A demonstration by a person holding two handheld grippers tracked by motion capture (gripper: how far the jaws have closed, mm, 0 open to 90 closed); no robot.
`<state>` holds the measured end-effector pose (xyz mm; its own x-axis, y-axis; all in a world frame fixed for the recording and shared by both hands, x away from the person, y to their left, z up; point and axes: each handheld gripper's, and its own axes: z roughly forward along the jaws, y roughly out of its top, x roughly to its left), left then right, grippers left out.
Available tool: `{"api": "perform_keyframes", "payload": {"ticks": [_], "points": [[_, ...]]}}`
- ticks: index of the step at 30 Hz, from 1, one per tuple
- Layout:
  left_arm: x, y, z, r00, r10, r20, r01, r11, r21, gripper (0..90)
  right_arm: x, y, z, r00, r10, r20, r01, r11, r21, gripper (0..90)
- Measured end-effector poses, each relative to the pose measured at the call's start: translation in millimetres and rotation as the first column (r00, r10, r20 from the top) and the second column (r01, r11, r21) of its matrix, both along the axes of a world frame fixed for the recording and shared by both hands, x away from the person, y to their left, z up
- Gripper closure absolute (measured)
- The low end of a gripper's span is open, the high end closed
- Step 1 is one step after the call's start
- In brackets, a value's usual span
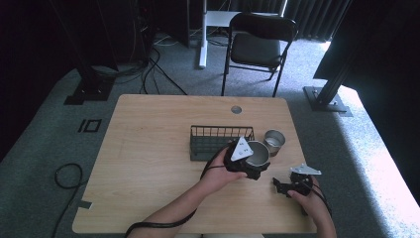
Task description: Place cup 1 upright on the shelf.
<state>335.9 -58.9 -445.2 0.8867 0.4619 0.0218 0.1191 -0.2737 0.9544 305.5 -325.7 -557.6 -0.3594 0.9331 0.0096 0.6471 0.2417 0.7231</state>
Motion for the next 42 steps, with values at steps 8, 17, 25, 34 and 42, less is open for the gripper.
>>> {"api": "perform_keyframes", "payload": {"ticks": [8,17,25,34,42], "points": [[8.6,10.2,16.8,0.9988,0.045,0.020,-0.044,0.9989,-0.016,13.0,0.0,0.0,0.0,1.0000,0.000,0.000,0.000,1.000,0.000,11.4],[22.3,25.5,33.6,0.9942,0.103,0.030,-0.102,0.9941,-0.036,13.0,0.0,0.1,-0.1,1.0000,-0.001,0.001,0.001,1.000,0.000,11.4],[35.6,44.9,44.6,0.9807,0.190,0.046,-0.187,0.9806,-0.059,13.0,0.0,0.1,-0.1,1.0000,-0.001,0.001,0.001,1.000,0.001,11.3],[46.3,64.8,46.3,0.9589,0.280,0.047,-0.276,0.9585,-0.070,13.0,0.0,0.1,-0.1,1.0000,-0.001,0.001,0.001,1.000,0.001,11.3],[56.4,84.0,42.3,0.9318,0.361,0.039,-0.357,0.9306,-0.080,13.0,0.0,0.1,-0.1,1.0000,0.000,0.001,0.000,1.000,0.000,11.4]]}}
